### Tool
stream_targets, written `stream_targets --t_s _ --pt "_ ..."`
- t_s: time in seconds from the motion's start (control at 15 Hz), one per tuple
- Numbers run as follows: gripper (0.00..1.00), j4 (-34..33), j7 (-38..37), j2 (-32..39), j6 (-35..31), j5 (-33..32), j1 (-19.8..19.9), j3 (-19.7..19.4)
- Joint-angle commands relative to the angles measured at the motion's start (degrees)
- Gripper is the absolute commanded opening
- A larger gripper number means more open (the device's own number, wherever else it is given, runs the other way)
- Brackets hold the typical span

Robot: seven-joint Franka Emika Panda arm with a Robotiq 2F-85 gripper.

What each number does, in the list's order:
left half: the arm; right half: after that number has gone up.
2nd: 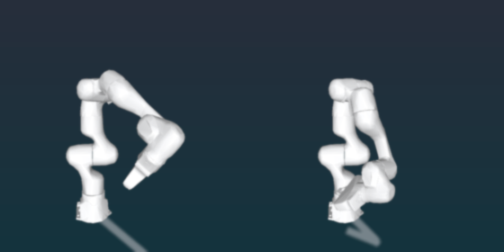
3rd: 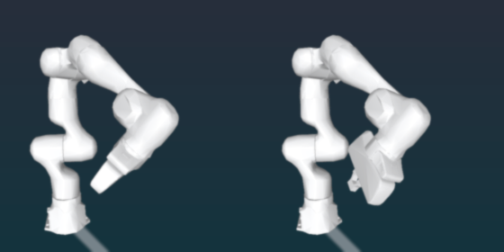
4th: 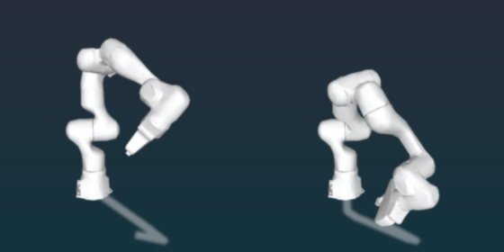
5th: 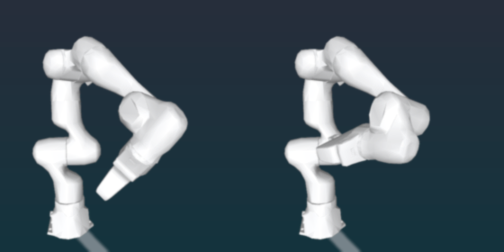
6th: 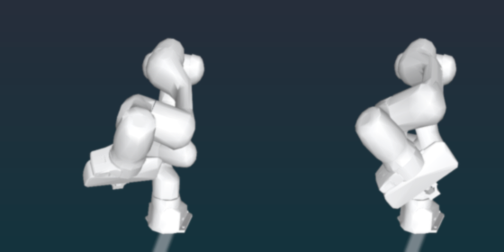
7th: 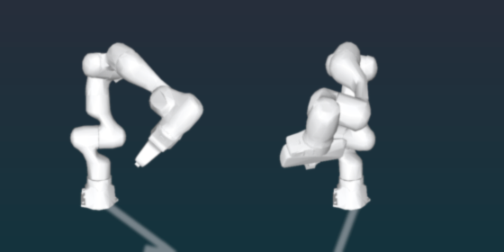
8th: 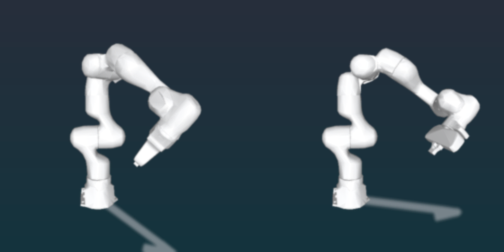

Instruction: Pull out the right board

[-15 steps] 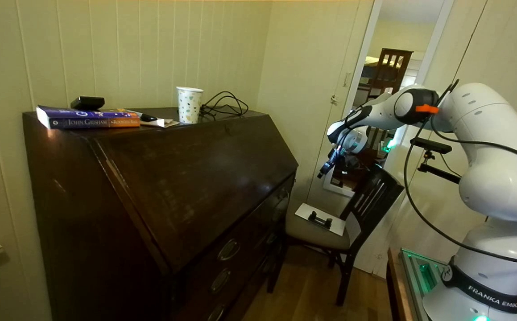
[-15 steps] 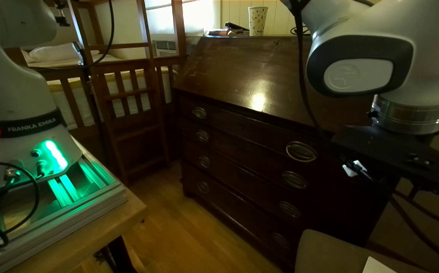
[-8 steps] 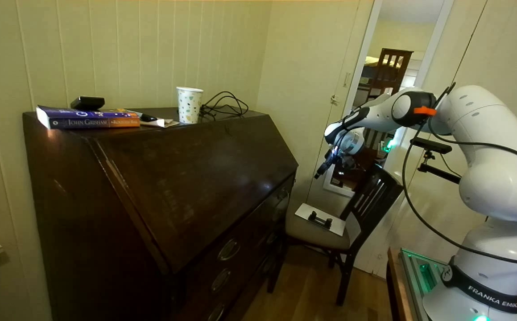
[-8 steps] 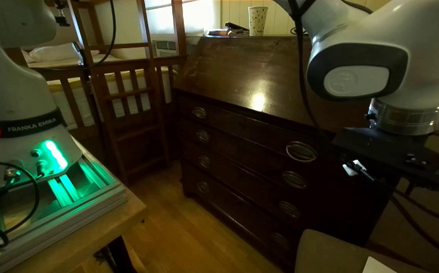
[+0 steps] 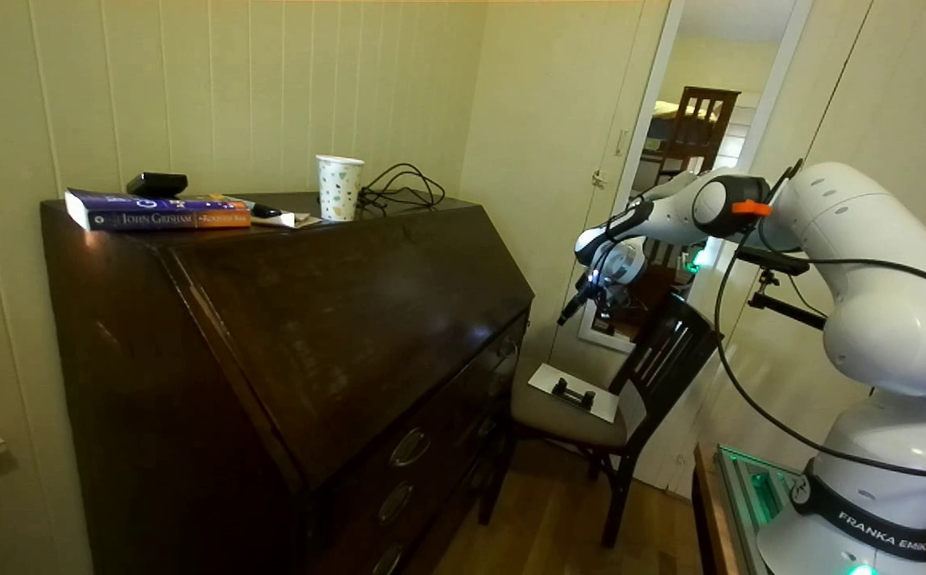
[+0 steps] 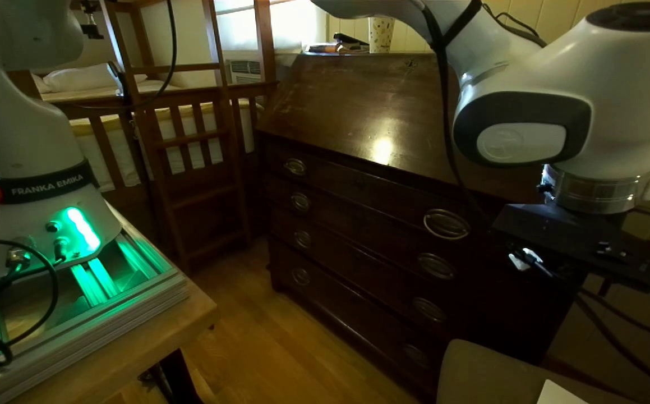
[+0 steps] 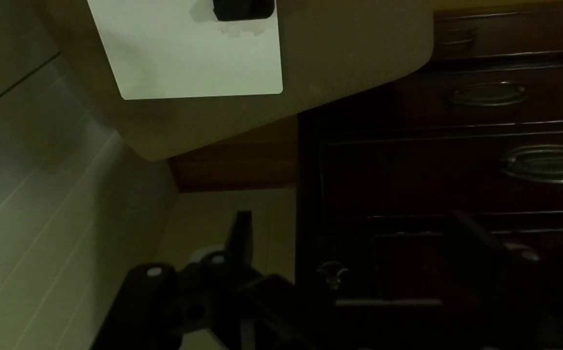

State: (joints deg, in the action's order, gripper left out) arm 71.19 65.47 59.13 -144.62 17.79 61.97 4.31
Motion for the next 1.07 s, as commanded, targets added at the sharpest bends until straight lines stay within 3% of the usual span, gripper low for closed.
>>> stream_targets --t_s 0.0,0.27,0.53,0.8,1.0 --pt "1.0 -0.25 0.0 0.23 -0.01 0.0 -0.05 0.0" --pt "1.0 -2.94 2.32 3.43 0.62 3.65 2.64 5.98" --pt "1.0 -4.44 6.65 6.58 -3.7 4.44 4.47 10.88" --pt "1.0 -8.1 11.35 9.4 -4.61 3.17 6.45 14.24" --pt "1.0 -10.25 14.23 10.16 -2.16 1.53 6.84 14.3"
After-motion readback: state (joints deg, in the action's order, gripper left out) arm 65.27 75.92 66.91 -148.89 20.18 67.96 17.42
